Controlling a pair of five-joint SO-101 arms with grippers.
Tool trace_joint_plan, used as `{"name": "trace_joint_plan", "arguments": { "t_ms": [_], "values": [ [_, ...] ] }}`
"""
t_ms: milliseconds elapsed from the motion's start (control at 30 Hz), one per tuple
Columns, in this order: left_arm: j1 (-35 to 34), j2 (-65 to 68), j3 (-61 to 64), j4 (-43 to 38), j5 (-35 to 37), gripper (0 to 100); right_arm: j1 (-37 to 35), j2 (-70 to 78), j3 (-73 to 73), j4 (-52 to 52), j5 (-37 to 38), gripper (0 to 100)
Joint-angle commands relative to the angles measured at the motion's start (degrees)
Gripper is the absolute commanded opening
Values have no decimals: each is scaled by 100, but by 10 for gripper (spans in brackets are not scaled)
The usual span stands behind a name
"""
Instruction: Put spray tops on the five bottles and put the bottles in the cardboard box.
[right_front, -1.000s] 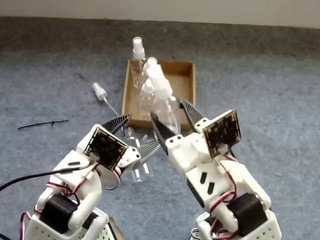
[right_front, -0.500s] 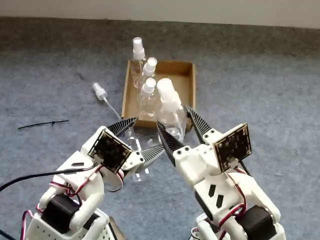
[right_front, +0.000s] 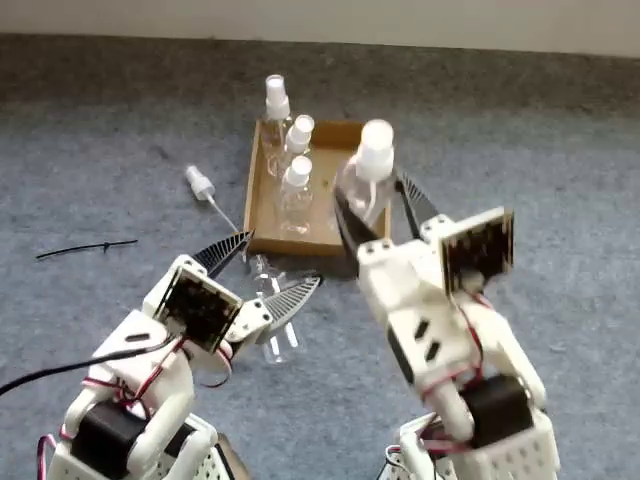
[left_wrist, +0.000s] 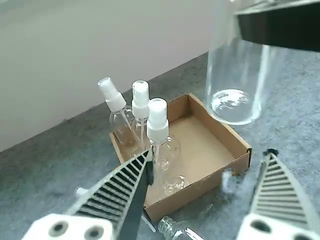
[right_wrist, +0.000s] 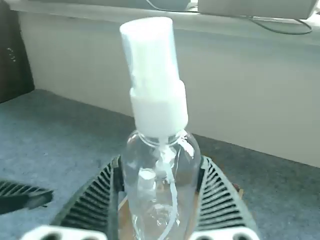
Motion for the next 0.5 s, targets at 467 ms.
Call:
{"name": "trace_joint_plan", "arguments": {
  "t_ms": [467],
  "values": [
    [-1798,-1262,-13,985,0,301,787,5024,-2404,-2396,26,4]
  ]
}}
